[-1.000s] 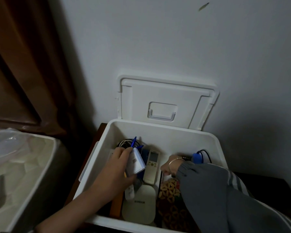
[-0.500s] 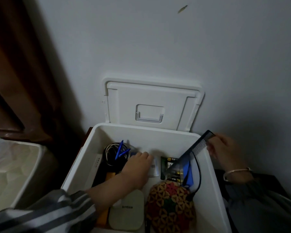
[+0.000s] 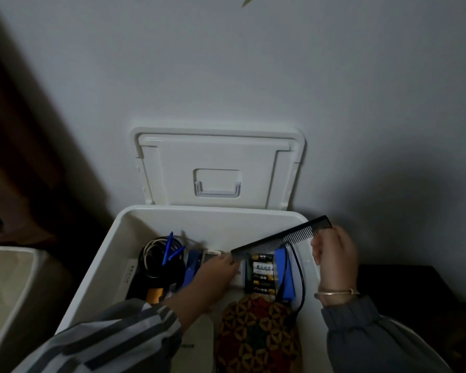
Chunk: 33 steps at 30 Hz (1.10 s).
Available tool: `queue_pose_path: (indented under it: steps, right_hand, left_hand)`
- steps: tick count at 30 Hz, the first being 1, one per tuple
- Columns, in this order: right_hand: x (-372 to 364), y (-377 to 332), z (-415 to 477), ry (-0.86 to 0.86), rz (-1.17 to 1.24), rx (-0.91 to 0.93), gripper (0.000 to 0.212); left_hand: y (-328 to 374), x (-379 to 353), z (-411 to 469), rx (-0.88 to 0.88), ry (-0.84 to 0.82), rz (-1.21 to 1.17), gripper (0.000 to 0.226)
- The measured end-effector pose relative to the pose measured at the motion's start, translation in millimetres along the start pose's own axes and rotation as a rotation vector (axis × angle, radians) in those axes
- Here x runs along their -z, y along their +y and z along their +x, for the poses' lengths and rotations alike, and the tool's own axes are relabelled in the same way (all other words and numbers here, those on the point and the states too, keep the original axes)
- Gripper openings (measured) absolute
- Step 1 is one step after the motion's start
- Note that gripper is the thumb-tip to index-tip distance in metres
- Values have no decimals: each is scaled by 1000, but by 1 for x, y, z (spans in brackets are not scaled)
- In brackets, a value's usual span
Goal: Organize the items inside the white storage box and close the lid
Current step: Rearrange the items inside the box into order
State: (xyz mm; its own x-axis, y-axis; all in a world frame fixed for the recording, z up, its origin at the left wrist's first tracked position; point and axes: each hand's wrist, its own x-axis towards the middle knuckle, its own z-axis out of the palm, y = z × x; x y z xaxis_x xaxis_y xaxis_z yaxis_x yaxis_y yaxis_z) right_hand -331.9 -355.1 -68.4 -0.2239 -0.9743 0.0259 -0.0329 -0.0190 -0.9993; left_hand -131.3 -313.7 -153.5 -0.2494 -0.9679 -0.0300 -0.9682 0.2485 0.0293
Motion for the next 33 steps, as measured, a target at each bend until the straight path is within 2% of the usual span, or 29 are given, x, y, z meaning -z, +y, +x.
queue_pose_path:
  steps: [3,8,13,18,20,22,25,27,31,33]
  right_hand:
    - [0,4,0,-2,-43,15,26]
    - [0,6,2,-10,-71,35,30]
    - [-1,5,2,2,-83,36,26]
    - [-3,2,0,-21,-123,57,23]
    - [-3,2,0,-20,-123,55,24]
    - [-3,2,0,-21,-124,55,25]
    - [-4,1,-1,-38,-126,52,27]
    - [-4,1,-1,-52,-128,48,27]
    - [-4,2,-3,-42,-153,70,26]
    - [-4,3,-3,-32,-164,77,28]
  left_hand:
    - [-1,-5,-6,-65,60,51,54]
    - [1,-19,-1,-52,136,65,56]
    - [-1,-5,-6,-45,-7,127,65]
    - [-18,25,-29,-98,-17,196,44]
    - [-31,42,-52,10,-4,147,39]
    - [-43,57,-81,165,-18,49,25]
    - [-46,71,-113,390,-123,-28,22]
    - [-40,70,-124,470,-267,-92,32]
    - [-24,59,-133,438,-498,-104,83]
    - [-18,54,-135,407,-559,-24,89]
